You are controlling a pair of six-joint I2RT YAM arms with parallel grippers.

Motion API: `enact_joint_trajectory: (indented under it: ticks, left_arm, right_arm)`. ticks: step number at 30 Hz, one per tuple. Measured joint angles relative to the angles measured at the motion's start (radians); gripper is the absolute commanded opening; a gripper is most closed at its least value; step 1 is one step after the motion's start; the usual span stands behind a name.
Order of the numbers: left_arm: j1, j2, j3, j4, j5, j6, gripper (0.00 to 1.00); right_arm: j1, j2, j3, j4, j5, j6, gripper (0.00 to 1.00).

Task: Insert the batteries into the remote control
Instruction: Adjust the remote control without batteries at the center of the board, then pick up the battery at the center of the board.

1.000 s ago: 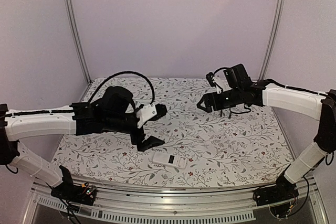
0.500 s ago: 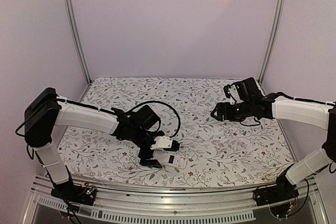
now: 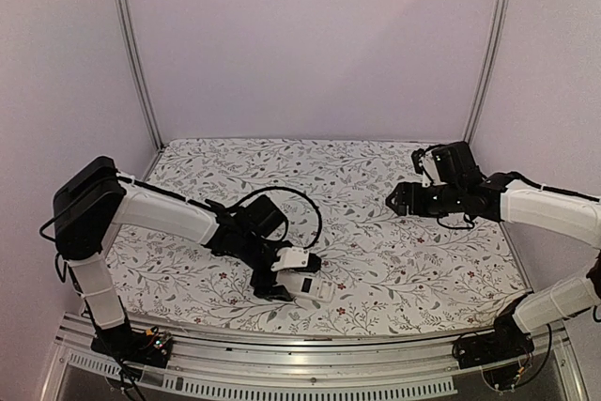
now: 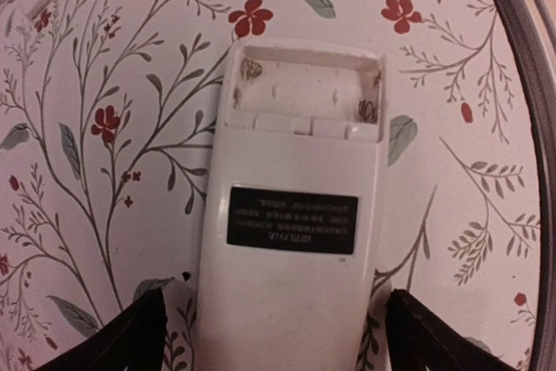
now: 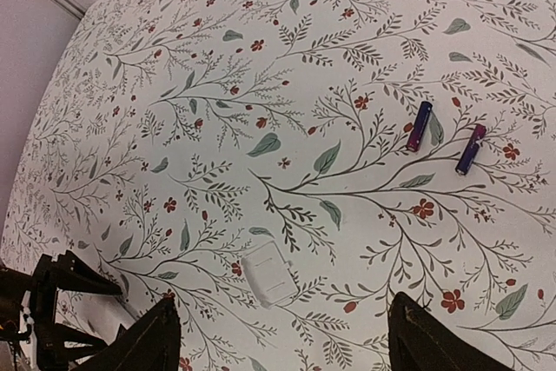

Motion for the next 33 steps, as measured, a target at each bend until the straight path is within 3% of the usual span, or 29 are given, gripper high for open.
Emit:
enact_joint_trajectory:
  ticks: [12,20,23,25,30,33]
  left_arm:
    - [-0.050,0.004,-0.033,0.080,-0.028,-0.154,0.61]
    - [-0.076,0.011,-0.038,0.126,-0.050,-0.240,0.60]
    - [-0.079,0.011,-0.038,0.129,-0.056,-0.252,0.64]
    - [-0.081,0.011,-0.038,0.130,-0.060,-0.259,0.72]
    - [-0.087,0.004,-0.038,0.124,-0.078,-0.293,0.88]
    - [-0.087,-0.012,-0.038,0.109,-0.095,-0.309,0.90]
  right_arm:
    - [0.000,0.000,-0.003,0.005,0.023,0.018,0.80]
    - [-0.001,0.000,-0.003,0.004,0.090,0.029,0.79]
    - [-0.006,0.000,-0.003,0.003,0.114,0.039,0.78]
    - [-0.015,0.003,-0.003,-0.002,0.128,0.048,0.75]
    - [-0.058,0.056,0.023,-0.050,0.198,0.068,0.61]
    - [-0.097,0.087,0.051,-0.077,0.185,0.073,0.56]
